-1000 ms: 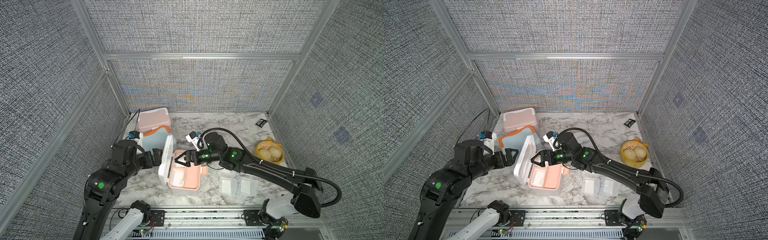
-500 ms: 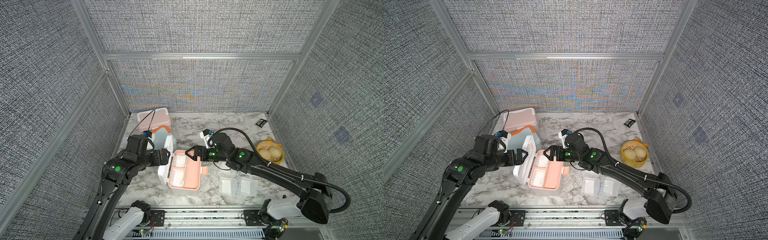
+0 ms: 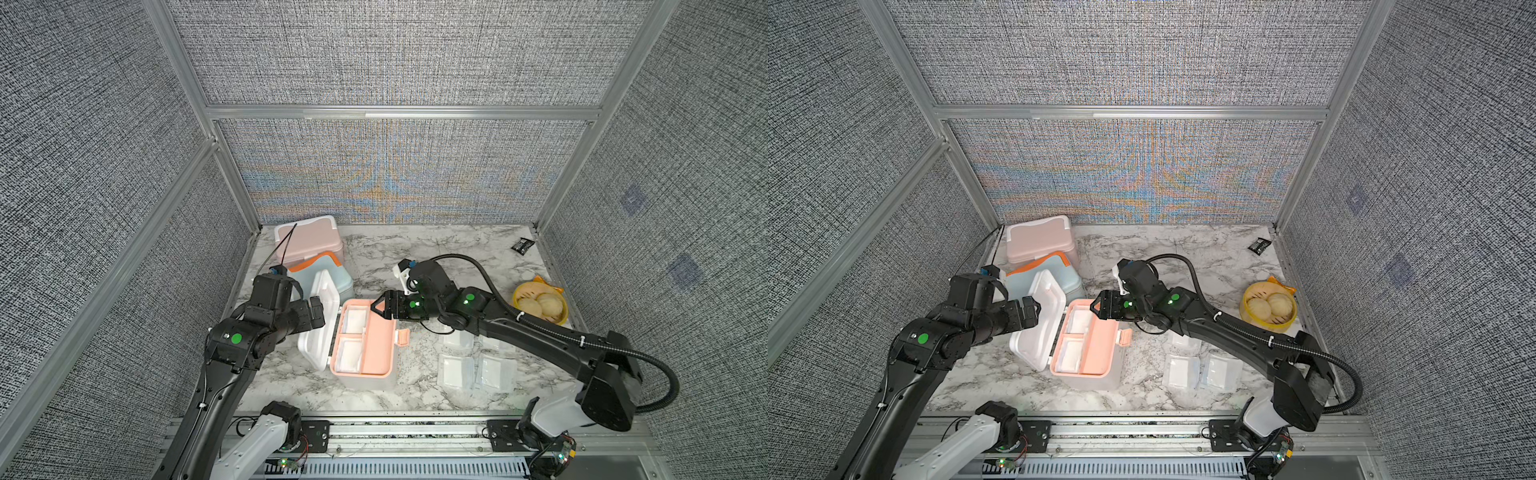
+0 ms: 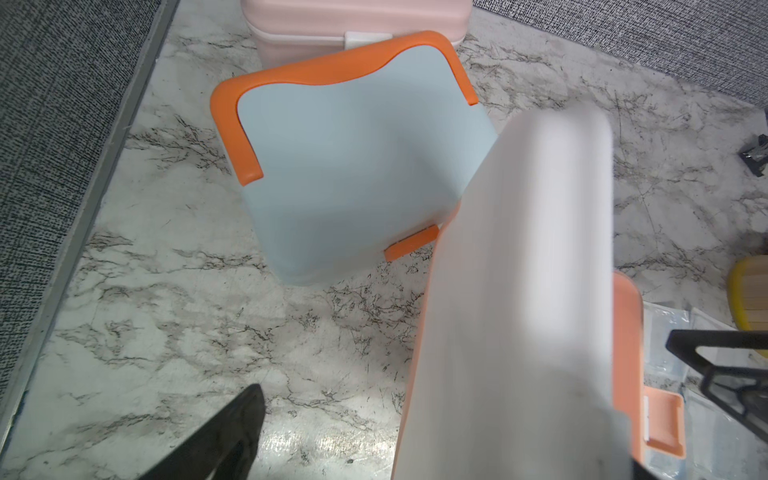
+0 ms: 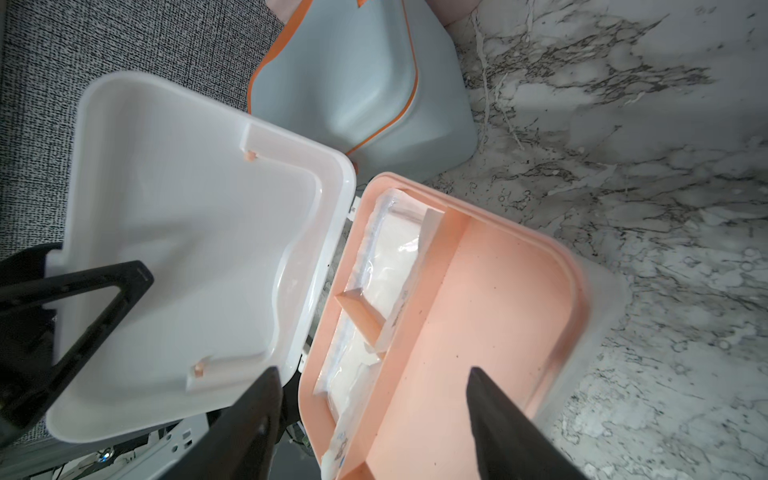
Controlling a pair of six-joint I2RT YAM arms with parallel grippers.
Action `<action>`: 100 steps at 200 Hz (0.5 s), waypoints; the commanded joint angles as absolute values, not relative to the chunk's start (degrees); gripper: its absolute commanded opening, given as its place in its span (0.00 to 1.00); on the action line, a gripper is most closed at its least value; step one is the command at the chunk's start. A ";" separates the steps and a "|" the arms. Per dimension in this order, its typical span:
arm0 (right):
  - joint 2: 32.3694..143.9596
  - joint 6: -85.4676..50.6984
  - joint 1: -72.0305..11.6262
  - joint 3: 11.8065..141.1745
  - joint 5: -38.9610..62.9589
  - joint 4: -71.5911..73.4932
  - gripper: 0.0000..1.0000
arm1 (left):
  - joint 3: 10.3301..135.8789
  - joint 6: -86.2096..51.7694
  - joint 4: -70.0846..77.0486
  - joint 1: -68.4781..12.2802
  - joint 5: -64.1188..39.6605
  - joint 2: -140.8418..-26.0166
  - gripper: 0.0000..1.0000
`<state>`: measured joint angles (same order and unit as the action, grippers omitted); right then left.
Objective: Open first aid kits and take out gauze
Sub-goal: Pick up the gauze from the first aid kit.
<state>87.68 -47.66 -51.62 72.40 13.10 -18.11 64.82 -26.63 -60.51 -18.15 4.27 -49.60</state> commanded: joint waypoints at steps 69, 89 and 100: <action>88.07 -49.61 -51.93 67.29 9.34 -21.73 0.70 | 65.85 -24.46 -64.28 -14.05 0.70 -49.22 0.99; 87.07 -49.83 -51.76 65.56 8.96 -21.32 0.72 | 66.09 -23.67 -65.15 -12.55 1.38 -48.96 0.99; 86.82 -49.92 -51.71 65.28 9.09 -21.36 0.74 | 66.02 -23.10 -65.79 -11.36 2.10 -48.88 1.00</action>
<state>87.29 -49.21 -51.96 66.08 10.57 -20.12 65.78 -24.93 -63.59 -13.04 0.51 -49.10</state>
